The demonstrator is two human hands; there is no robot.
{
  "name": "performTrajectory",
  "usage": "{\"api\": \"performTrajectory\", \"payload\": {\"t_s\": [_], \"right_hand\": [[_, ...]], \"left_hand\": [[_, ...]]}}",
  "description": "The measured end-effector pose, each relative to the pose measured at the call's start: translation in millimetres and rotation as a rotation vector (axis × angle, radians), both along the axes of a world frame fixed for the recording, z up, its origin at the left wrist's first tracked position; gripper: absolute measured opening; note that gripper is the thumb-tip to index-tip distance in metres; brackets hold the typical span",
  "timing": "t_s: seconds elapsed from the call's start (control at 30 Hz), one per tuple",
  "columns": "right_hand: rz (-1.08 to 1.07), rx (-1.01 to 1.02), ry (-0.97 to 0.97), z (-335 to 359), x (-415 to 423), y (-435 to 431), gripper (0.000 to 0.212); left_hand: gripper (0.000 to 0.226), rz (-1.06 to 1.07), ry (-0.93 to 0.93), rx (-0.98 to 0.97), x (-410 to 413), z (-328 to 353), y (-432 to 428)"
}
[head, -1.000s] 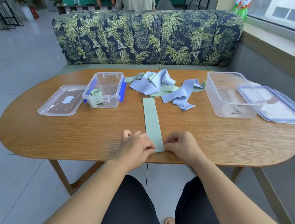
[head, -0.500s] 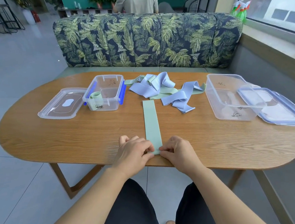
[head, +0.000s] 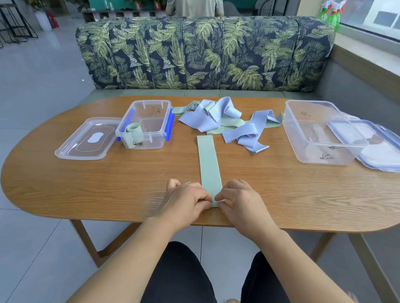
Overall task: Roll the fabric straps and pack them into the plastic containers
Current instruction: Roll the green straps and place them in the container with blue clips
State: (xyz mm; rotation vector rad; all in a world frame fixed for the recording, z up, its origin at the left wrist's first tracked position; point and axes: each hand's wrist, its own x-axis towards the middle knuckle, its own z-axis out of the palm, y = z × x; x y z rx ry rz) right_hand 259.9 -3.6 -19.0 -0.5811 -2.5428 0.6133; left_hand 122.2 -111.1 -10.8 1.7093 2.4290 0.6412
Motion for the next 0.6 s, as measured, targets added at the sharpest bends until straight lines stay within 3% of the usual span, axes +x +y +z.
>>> {"api": "performTrajectory", "payload": {"t_s": [0.3,0.6], "right_hand": [[0.021,0.006,-0.068,0.0,-6.7,6.8,0.018],[0.032,-0.027,-0.110,0.4,-4.2,8.0,0.022]], "left_hand": [[0.025,0.050,-0.074,0.025,-1.1,-4.0,-2.8],[0.014,0.133,-0.147,0.056,2.7,-9.0,-1.1]]}}
